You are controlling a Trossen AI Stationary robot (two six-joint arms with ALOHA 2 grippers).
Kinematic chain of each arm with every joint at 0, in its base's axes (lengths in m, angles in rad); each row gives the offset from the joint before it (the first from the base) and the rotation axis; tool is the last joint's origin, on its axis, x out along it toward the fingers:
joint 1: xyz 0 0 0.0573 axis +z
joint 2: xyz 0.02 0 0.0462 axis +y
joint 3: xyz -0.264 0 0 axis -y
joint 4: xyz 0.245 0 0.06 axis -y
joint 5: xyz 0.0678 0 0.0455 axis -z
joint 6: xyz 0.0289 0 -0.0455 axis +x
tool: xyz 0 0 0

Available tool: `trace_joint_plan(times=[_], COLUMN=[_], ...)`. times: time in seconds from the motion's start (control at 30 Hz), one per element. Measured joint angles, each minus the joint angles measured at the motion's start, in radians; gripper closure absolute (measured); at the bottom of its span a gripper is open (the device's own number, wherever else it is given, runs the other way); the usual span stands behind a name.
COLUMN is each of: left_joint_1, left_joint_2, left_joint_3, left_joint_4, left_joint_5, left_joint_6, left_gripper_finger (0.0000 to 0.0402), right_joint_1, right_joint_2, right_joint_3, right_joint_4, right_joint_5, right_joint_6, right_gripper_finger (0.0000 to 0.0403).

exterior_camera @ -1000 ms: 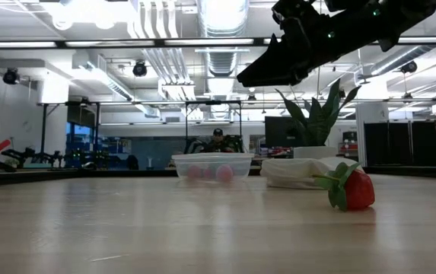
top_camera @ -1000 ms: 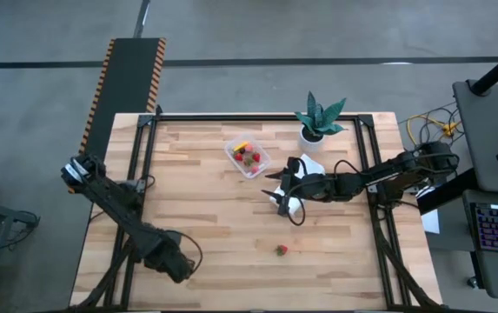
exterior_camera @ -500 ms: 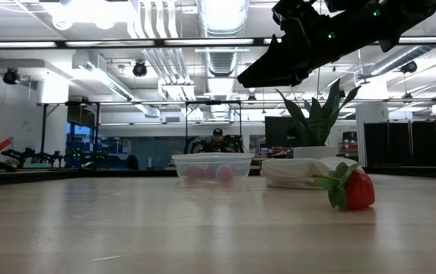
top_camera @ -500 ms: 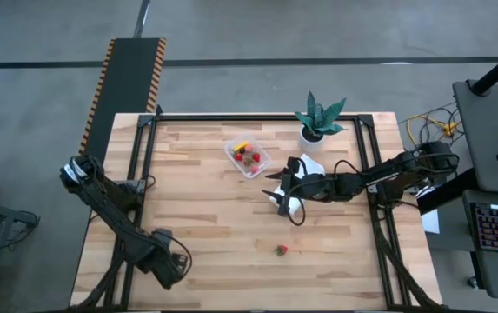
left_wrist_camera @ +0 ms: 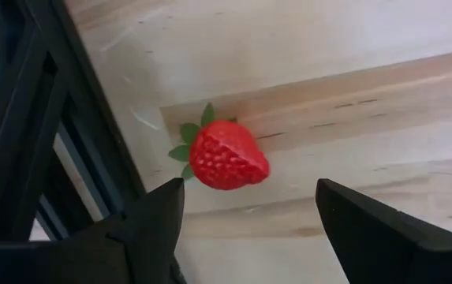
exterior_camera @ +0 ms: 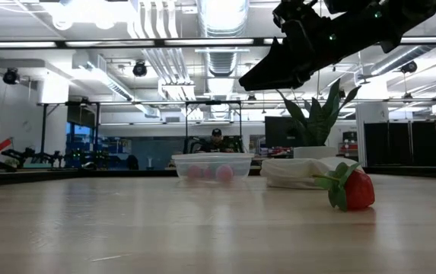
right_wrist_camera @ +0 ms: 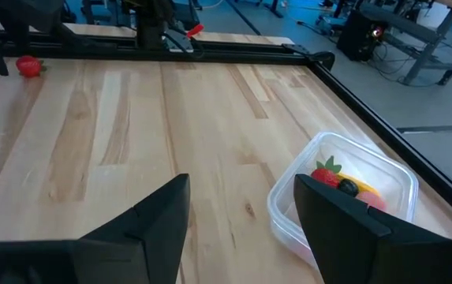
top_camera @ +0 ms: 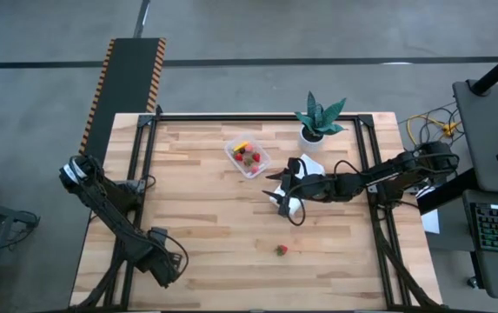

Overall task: Pick and placing Produce into tupperware
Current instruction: Put the strawberry into the transparent bin

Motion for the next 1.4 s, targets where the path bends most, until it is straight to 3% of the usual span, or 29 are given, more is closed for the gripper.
trace_joint_plan(times=[0.6,1.4], left_joint_1=[-0.01,-0.009], left_joint_2=[0.002,0.002], left_joint_3=[-0.054,-0.068], left_joint_4=[0.029,0.055], left_joint_5=[-0.01,-0.008], left_joint_6=[-0.003,-0.025], left_gripper_finger=[0.0134,0.0255], right_joint_1=[0.0,0.0], right_joint_2=[0.0,0.0], right_joint_3=[-0.003,-0.009], right_joint_4=[0.0,0.001], right_joint_5=[0.001,0.002], right_joint_6=[0.0,0.0], right_gripper_finger=[0.0184,0.0183])
